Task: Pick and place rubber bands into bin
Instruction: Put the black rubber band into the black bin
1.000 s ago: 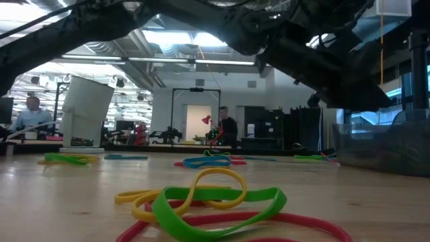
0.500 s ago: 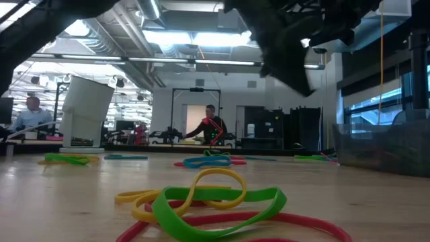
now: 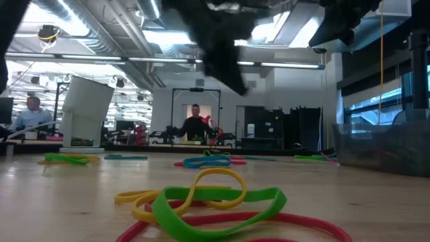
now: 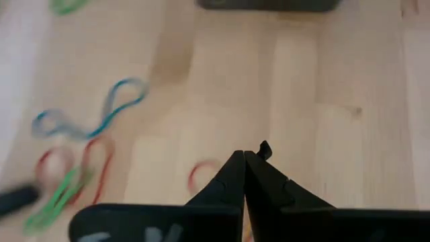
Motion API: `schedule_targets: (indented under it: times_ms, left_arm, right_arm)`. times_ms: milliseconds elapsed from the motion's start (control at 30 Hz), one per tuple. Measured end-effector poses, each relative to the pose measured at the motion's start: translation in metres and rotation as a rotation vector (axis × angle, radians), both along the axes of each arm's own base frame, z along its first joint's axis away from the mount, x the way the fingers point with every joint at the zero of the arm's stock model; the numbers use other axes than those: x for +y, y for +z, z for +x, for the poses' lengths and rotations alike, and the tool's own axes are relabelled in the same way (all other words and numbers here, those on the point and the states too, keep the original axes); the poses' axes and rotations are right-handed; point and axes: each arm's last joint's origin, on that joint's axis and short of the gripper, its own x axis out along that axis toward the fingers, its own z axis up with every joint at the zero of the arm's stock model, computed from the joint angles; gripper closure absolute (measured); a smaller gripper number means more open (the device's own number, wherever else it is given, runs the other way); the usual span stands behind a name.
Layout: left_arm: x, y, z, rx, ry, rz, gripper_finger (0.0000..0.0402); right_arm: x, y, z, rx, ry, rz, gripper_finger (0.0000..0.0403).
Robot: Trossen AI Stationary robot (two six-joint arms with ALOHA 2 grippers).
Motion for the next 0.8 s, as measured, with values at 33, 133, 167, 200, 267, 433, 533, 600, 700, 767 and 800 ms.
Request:
schedule_targets:
  times_ms: [33, 133, 167, 200, 267, 433, 533, 600, 700, 767, 800]
  left_arm:
    - [0.0, 0.002, -0.014, -0.014, 0.025, 0.001, 0.04]
    - [0.0, 0.009, -0.056, -0.04, 0.083, 0.014, 0.04]
    - [0.0, 0.014, -0.07, -0.064, 0.094, 0.025, 0.04]
    - [0.0, 0.019, -0.084, -0.082, 0.102, 0.037, 0.0401]
    - [0.0, 0.026, -0.109, -0.116, 0.112, 0.047, 0.04]
    - [0.007, 0.039, -0.165, -0.223, 0.115, 0.07, 0.0401]
    - [0.011, 0.042, -0.197, -0.283, 0.125, 0.076, 0.04]
    - [0.013, 0.044, -0.216, -0.329, 0.139, 0.079, 0.04]
    - [0.014, 0.043, -0.241, -0.393, 0.158, 0.082, 0.0401]
    - [0.014, 0.041, -0.253, -0.428, 0.165, 0.083, 0.04]
    - [0.014, 0.04, -0.258, -0.443, 0.169, 0.084, 0.0399]
  right_arm:
    - [0.0, 0.0, 0.0, 0.001, 0.002, -0.004, 0.0393]
    - [-0.001, 0.001, 0.002, -0.006, 0.009, -0.02, 0.0393]
    - [-0.002, 0.001, 0.004, -0.014, 0.005, -0.026, 0.0393]
    - [-0.003, 0.002, 0.007, -0.024, -0.005, -0.036, 0.0393]
    - [-0.007, 0.004, 0.015, -0.061, -0.031, -0.067, 0.0393]
    - [-0.021, 0.004, 0.044, -0.145, -0.125, -0.141, 0.0391]
    - [-0.035, -0.008, 0.061, -0.129, -0.191, -0.115, 0.0377]
    - [-0.048, -0.019, 0.068, -0.077, -0.273, -0.057, 0.036]
    - [-0.07, -0.033, 0.071, 0.035, -0.408, 0.04, 0.0329]
    - [-0.086, -0.043, 0.071, 0.114, -0.492, 0.101, 0.0308]
    - [-0.093, -0.048, 0.07, 0.153, -0.535, 0.132, 0.0298]
